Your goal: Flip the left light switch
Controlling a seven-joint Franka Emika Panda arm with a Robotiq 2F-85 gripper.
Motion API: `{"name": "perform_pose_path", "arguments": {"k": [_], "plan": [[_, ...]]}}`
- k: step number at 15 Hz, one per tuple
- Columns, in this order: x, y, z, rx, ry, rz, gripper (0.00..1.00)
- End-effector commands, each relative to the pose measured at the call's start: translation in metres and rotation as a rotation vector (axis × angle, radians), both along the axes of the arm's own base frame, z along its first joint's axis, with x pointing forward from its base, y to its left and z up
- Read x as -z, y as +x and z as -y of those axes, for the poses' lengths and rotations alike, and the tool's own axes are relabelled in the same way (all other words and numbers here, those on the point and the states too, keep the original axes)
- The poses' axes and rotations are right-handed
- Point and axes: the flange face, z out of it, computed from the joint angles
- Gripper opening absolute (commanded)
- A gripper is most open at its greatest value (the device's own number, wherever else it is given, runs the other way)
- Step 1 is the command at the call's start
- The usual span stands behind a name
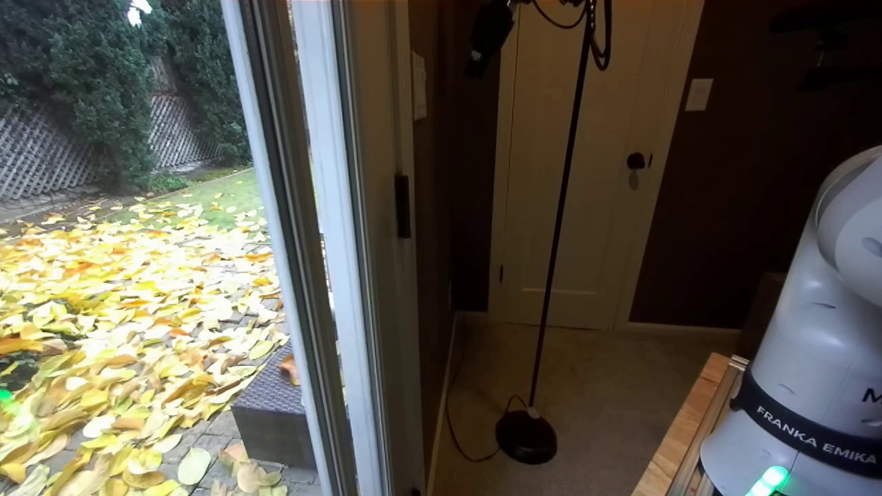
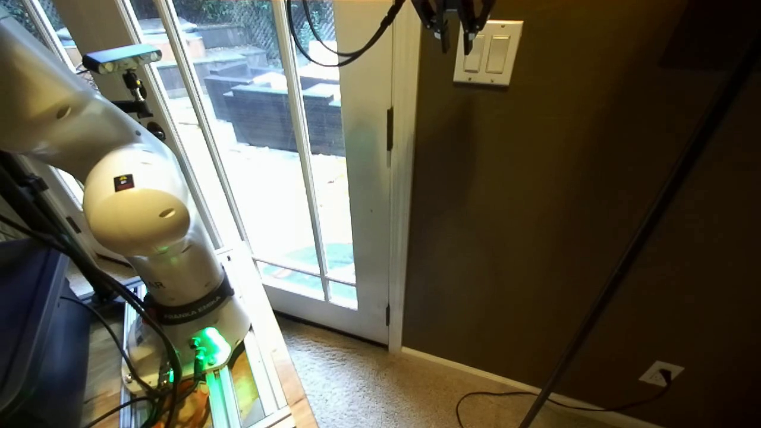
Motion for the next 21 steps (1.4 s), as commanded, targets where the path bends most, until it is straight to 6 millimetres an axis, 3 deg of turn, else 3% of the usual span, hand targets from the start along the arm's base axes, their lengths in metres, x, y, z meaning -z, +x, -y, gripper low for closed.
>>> {"name": "perform_pose_path", "arguments": {"k": [1, 3, 8, 12, 21], "plan": [[0.018, 0.011, -0.002, -0.027, 0.016, 0.012, 0.10], [0.026, 0.018, -0.007, -0.045, 0.029, 0.032, 0.00], [0.040, 0.035, -0.025, -0.094, 0.090, 0.089, 0.00], [0.033, 0.043, -0.035, -0.125, 0.109, 0.147, 0.00], [0.022, 0.048, -0.024, -0.135, 0.058, 0.160, 0.00]]}}
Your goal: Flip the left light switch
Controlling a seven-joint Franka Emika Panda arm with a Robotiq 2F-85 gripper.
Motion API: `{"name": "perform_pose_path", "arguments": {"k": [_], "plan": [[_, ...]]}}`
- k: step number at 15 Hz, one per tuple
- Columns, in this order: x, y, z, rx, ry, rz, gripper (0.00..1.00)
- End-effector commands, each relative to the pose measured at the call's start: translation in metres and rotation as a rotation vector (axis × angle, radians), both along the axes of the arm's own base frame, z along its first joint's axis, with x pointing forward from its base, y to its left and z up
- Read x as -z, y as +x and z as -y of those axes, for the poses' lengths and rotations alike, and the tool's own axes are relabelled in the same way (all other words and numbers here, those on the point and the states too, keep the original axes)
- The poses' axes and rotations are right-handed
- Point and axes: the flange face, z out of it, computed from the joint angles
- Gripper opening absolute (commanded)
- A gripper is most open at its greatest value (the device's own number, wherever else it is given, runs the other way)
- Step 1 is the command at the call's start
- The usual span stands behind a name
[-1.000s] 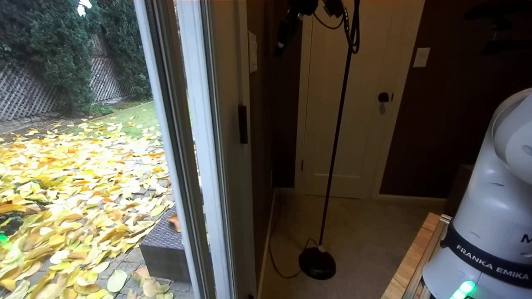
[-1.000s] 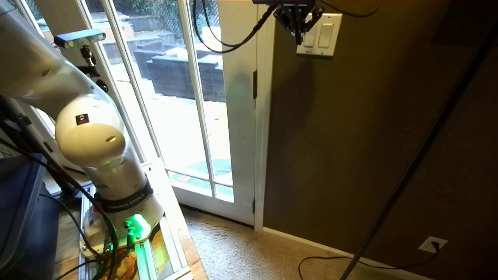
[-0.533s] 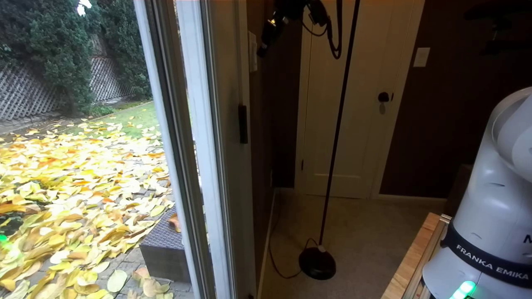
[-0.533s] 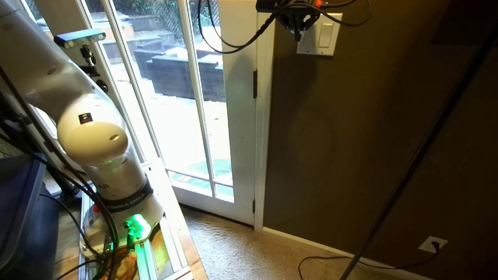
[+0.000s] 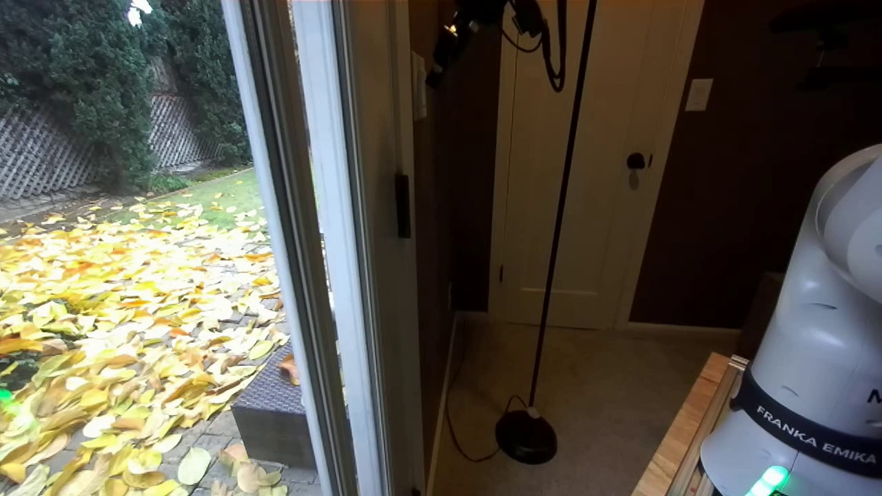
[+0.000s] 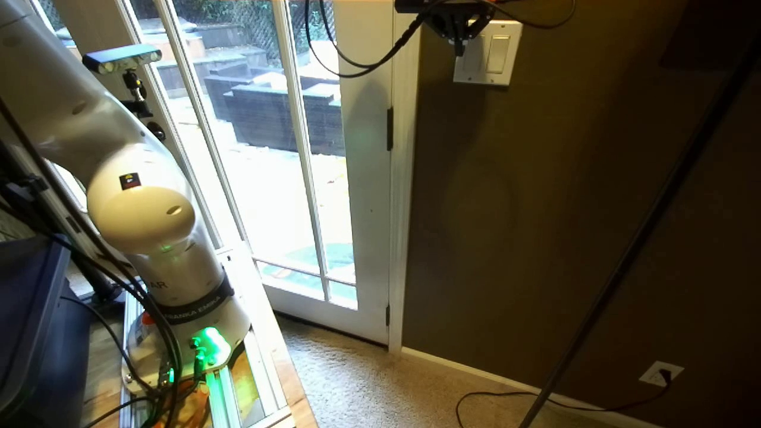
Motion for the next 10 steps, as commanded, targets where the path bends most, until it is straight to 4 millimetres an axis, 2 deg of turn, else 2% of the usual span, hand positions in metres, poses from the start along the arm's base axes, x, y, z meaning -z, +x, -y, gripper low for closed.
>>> {"name": "perform_pose_path", "arguments": {"k": [1, 10], "plan": [[-0.005, 0.009, 0.006, -0.022, -0.029, 0.029, 0.00], [0.000, 0.022, 0.012, -0.008, -0.081, 0.105, 0.00]]}}
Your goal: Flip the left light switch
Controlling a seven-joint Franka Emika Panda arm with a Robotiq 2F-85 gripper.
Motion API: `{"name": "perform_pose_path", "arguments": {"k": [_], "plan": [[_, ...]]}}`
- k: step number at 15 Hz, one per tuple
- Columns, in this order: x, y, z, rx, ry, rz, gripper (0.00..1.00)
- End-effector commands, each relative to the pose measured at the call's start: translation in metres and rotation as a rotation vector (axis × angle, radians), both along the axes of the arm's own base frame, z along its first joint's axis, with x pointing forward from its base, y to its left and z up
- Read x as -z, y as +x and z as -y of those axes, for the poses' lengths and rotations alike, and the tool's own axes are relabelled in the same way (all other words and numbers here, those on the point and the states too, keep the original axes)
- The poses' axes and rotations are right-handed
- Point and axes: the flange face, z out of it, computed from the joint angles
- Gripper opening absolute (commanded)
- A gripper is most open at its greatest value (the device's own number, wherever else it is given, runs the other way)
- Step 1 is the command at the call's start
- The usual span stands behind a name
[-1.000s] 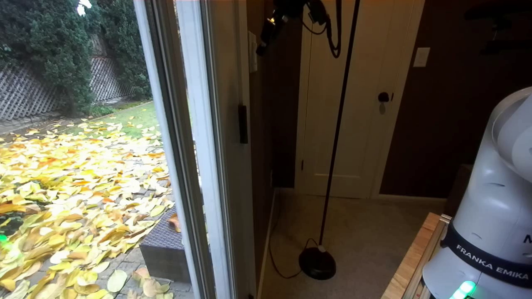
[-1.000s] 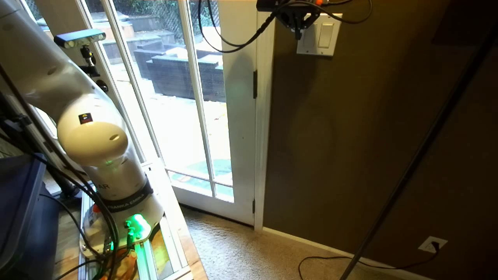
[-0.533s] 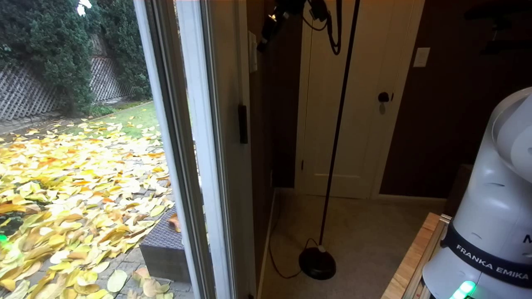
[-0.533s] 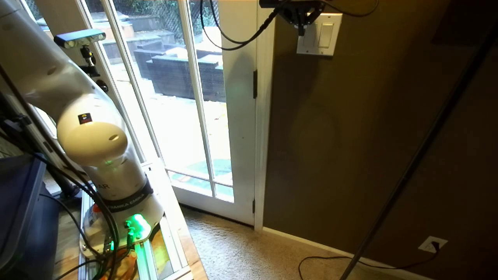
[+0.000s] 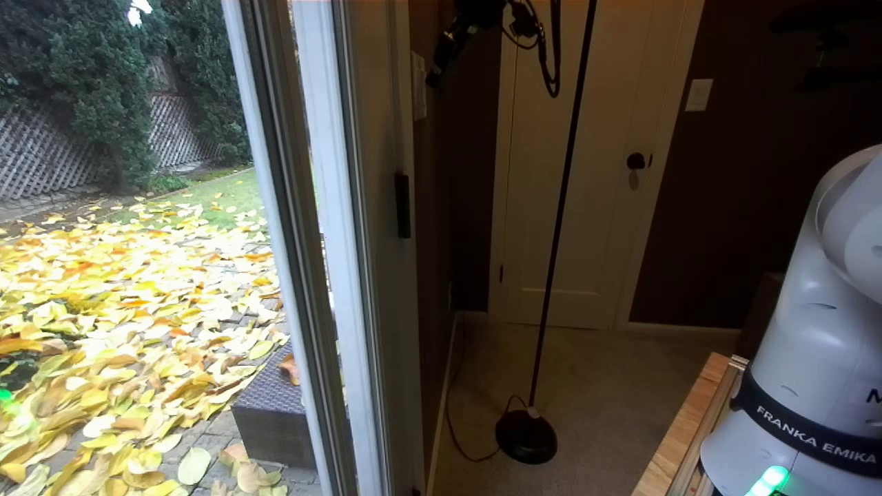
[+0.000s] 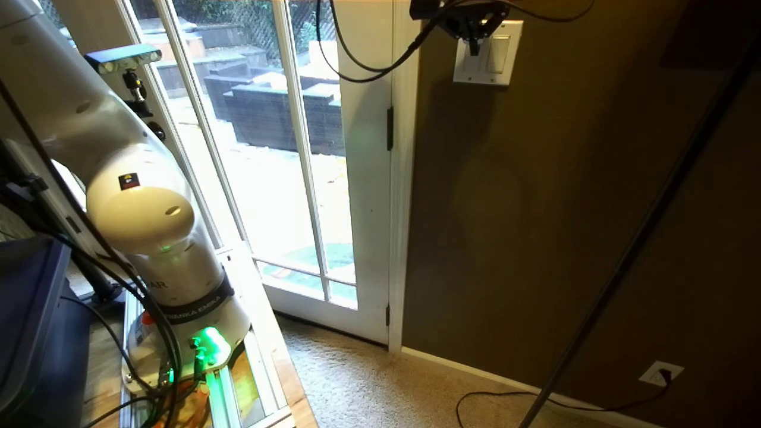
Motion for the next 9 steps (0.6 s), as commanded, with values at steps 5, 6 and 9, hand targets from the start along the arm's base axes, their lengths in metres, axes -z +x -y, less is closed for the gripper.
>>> {"name": "perform_pose_path", "arguments": {"k": [5, 6, 9], "plan": [[0.004, 0.013, -0.004, 0.006, -0.002, 0.031, 0.00], [0.004, 0.013, -0.006, 0.005, 0.002, 0.028, 0.00], [0.002, 0.013, -0.011, 0.000, 0.020, 0.044, 0.00]]}}
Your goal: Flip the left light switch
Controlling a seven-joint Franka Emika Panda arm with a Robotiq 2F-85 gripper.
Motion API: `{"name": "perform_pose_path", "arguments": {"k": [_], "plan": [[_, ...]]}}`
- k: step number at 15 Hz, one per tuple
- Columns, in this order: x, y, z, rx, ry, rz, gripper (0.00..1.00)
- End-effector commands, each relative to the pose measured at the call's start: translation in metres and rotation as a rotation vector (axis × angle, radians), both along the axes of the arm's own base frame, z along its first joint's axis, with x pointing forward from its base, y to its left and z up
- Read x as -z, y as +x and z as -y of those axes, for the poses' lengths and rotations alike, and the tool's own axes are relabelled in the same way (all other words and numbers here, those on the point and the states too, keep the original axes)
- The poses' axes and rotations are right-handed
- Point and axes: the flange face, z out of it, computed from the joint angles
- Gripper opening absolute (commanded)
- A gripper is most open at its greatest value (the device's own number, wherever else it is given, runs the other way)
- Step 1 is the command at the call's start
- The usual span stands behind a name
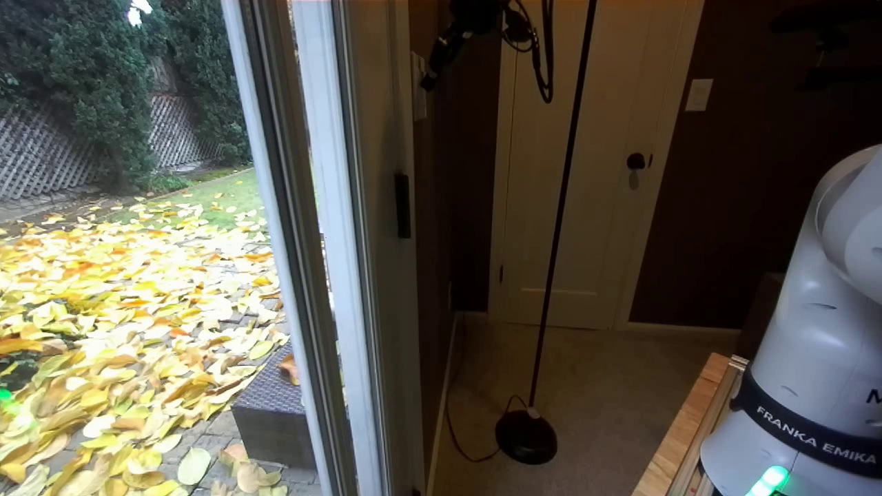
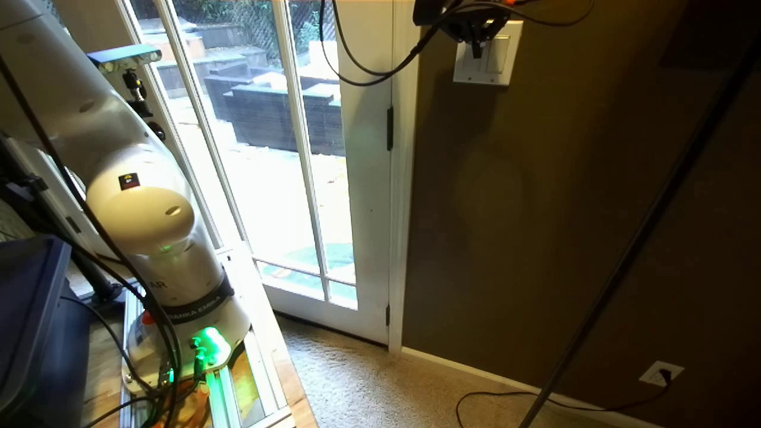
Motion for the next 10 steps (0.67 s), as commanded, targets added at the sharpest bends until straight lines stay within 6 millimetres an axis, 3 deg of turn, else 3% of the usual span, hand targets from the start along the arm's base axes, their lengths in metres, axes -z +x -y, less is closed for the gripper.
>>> {"name": "perform_pose_path", "arguments": {"k": [1, 6, 10], "plan": [[-0.0058, 0.0047, -0.0077, -0.007, 0.031, 0.033, 0.00], [-0.0113, 0.0027, -0.0108, -0.008, 0.073, 0.044, 0.00], [-0.0049, 0.0024, -0.0063, 0.013, 0.056, 0.013, 0.00]]}}
